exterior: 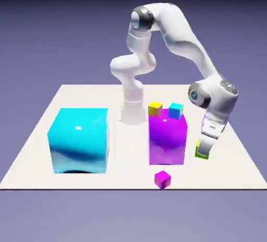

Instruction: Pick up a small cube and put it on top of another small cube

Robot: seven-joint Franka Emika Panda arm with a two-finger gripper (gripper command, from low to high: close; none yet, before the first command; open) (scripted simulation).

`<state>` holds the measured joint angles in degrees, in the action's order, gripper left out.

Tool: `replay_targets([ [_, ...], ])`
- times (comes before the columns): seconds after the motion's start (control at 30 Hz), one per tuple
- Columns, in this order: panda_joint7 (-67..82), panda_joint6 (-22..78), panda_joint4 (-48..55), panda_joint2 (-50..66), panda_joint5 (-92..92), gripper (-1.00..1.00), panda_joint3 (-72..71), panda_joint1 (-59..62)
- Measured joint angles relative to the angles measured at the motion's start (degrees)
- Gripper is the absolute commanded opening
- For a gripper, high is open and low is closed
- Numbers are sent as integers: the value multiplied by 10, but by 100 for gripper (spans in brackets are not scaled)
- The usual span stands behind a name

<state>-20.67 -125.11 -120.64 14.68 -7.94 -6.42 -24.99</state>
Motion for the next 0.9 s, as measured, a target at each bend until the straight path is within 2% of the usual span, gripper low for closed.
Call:
replay_targets([
  [0.6,-180,235,-148,-374,129,-100,-83,115],
  [0.67,-182,238,-150,-379,130,-100,-84,117],
  [0.8,-183,138,-232,-361,134,-100,-92,114],
  [0.83,-183,131,-238,-359,134,100,-92,114],
  [0.9,-184,131,-238,-359,132,100,-92,114],
])
